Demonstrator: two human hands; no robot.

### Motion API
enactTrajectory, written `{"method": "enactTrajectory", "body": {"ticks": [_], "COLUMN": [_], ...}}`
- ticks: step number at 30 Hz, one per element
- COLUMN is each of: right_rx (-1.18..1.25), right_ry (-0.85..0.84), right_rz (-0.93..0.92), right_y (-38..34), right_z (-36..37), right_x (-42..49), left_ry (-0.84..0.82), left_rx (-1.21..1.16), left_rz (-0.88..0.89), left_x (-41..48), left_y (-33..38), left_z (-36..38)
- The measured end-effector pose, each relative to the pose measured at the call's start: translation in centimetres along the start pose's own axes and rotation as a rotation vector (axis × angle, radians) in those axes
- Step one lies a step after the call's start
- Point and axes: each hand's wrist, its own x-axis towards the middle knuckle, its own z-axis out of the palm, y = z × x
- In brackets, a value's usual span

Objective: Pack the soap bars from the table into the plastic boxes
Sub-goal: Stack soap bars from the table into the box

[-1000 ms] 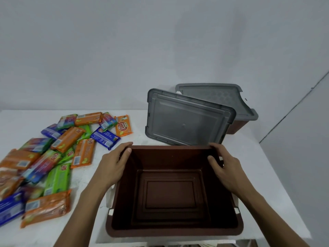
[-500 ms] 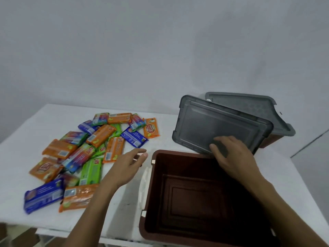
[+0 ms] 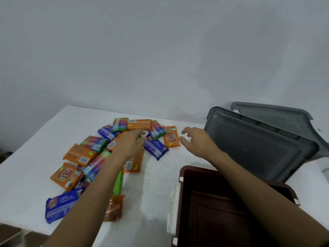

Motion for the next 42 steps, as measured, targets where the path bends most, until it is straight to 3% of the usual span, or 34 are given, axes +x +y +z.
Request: {"method": "enactTrajectory", "body": {"ticks": [11,18,26,31,37,42], "right_rx": [-0.061,-0.054,-0.143,-0.031,0.121,0.309], "right_ry": [-0.217,-0.288,-0.345,-0.275,-0.299,-0.137], "right_rz": [0.15,0.263,0.355,0.338,0.185,0.173], "right_y": [-0.6,-1.0,-0.9,-0.5,0.4,0.6], "right_z": [6.1,8.0,7.4,6.3,3.5,1.2], "right_x": [9.3,11.6,12.1,11.7,10.1,6.8], "left_ry": [-0.116,-0.284,-0.299,-0.258,-0.065,0.032], "left_rx": [0.308,0.286,0.293,0.292,0.149,-0.097], "left_rz": [0.058,0.054,0.05,0.041,0.06,0.016], "left_x": [9.1,11.7,12.6,12.4,11.1,9.0], "left_y": [-5.0,-6.1,-5.8,-5.0,-3.8,-2.3], "left_z": [1.4,2.5,2.2,2.1,1.4,0.4]}}
